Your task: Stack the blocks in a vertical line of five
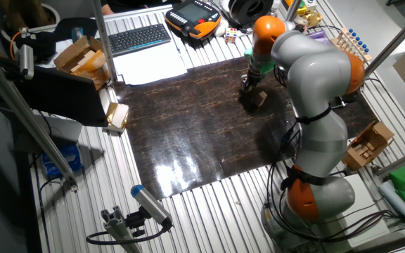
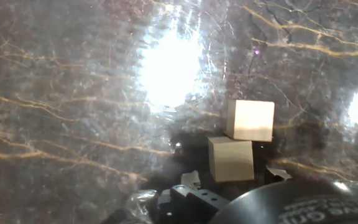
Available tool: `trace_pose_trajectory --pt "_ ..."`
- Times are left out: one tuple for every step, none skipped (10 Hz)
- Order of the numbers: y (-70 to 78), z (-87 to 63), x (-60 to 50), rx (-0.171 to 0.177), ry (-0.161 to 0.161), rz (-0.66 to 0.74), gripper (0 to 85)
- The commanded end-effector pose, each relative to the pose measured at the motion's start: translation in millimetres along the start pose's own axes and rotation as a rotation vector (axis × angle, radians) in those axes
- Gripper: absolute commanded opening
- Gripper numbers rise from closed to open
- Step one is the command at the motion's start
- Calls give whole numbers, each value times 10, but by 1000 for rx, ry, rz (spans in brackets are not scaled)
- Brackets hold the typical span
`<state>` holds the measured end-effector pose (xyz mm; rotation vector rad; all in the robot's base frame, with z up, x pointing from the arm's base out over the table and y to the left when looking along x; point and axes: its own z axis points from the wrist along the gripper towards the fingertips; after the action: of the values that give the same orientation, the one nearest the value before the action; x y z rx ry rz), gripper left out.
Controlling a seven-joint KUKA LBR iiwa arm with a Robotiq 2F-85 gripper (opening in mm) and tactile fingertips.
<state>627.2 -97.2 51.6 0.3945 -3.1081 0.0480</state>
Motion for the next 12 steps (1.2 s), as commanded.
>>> trace_pose_trajectory --pt "-6 43 -12 -2 -1 -6 563" --pt "-10 88 -23 -3 -4 -12 563" --pt "-12 116 -29 -10 -3 -15 563" --pt "-9 102 -30 -7 1 -18 553" --pt "-6 78 -28 -6 13 -24 500" --pt "-2 78 -31 -6 17 -29 450" --pt "-8 87 -30 -9 18 -30 440" --pt "-9 89 -30 -9 18 -30 440" --pt "-9 90 -30 -11 21 -30 440" --pt "-8 91 -30 -13 20 -30 440" --pt "-7 91 -30 -16 21 -30 437" --pt "-7 92 -30 -15 21 -33 423"
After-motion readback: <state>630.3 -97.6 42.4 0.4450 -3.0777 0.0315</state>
